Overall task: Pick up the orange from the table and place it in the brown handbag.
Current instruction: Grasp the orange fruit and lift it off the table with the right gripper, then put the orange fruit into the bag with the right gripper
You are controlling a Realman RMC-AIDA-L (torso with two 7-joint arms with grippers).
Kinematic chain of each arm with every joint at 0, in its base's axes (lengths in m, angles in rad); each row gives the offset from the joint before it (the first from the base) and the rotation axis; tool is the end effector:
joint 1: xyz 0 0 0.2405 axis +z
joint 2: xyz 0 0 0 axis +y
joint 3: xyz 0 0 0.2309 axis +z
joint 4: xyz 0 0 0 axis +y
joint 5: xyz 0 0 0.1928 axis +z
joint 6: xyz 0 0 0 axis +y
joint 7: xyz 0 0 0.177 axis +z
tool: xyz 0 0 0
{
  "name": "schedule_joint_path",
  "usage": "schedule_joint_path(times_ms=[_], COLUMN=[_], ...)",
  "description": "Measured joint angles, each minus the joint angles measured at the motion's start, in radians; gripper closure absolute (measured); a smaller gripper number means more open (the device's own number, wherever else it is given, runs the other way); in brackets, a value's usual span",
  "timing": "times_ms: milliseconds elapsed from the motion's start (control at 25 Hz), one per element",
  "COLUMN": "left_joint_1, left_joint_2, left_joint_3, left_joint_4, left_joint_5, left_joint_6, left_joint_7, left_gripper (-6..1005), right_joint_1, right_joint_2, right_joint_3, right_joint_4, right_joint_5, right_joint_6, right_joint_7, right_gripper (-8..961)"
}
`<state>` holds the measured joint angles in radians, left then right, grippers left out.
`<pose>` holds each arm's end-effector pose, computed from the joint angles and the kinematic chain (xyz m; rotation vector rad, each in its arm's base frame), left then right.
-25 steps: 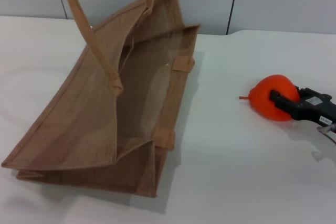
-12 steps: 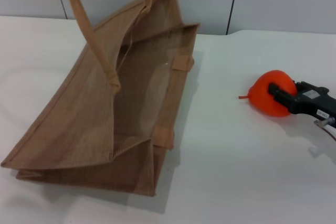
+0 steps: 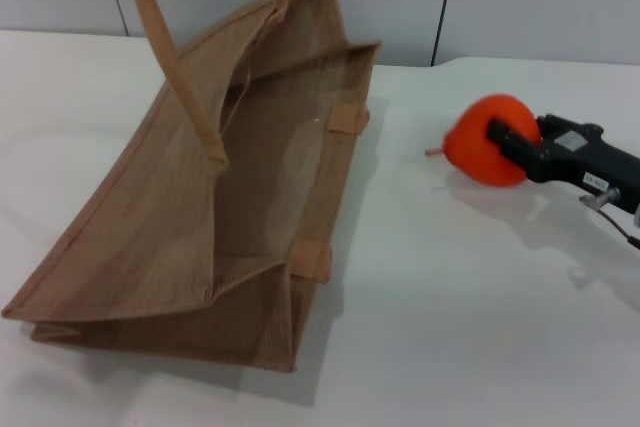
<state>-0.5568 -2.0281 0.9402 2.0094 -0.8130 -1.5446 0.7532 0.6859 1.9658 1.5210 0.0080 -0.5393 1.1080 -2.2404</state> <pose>-0.0695 0.3517 0.1557 -2.2398 -0.2944 -0.2030 0.2473 0.3754 -0.0339 -2.2473 0.7525 0.7540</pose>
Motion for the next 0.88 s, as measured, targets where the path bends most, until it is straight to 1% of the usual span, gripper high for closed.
schedule_joint_path(times_ms=[160, 400, 440, 520, 600, 680, 720, 880], left_joint_1=[-0.001, -0.008, -0.020, -0.027, -0.031, -0.045, -0.046, -0.055], left_joint_2=[0.000, 0.000, 0.000, 0.000, -0.001, -0.002, -0.002, -0.003], left_joint_3=[0.000, 0.000, 0.000, 0.001, 0.003, 0.007, 0.008, 0.010], left_joint_4=[0.000, 0.001, 0.000, -0.001, -0.001, -0.001, -0.001, -0.002], left_joint_5=[-0.002, -0.008, -0.009, -0.010, -0.010, -0.012, -0.014, -0.039], left_joint_6=[0.001, 0.002, 0.003, 0.003, 0.003, 0.005, 0.006, 0.012], left_joint_7=[0.003, 0.005, 0.010, 0.011, 0.012, 0.012, 0.012, 0.011], left_gripper=[871, 871, 871, 871, 871, 871, 871, 871], right_joint_1=[-0.004, -0.002, -0.001, 0.000, 0.003, 0.013, 0.031, 0.070], right_joint_2=[-0.002, -0.006, -0.005, 0.003, 0.016, 0.034, 0.043, 0.047], right_joint_3=[-0.001, -0.010, -0.013, -0.016, -0.017, -0.017, -0.018, -0.018], right_joint_4=[0.030, 0.084, 0.096, 0.129, 0.152, 0.170, 0.176, 0.177], right_joint_5=[0.000, -0.016, -0.027, -0.067, -0.110, -0.158, -0.204, -0.280], right_joint_6=[0.013, 0.113, 0.121, 0.123, 0.122, 0.119, 0.117, 0.099], right_joint_7=[0.001, 0.005, 0.005, 0.005, 0.007, 0.008, 0.008, 0.008], right_gripper=[550, 580, 585, 595, 617, 651, 657, 683])
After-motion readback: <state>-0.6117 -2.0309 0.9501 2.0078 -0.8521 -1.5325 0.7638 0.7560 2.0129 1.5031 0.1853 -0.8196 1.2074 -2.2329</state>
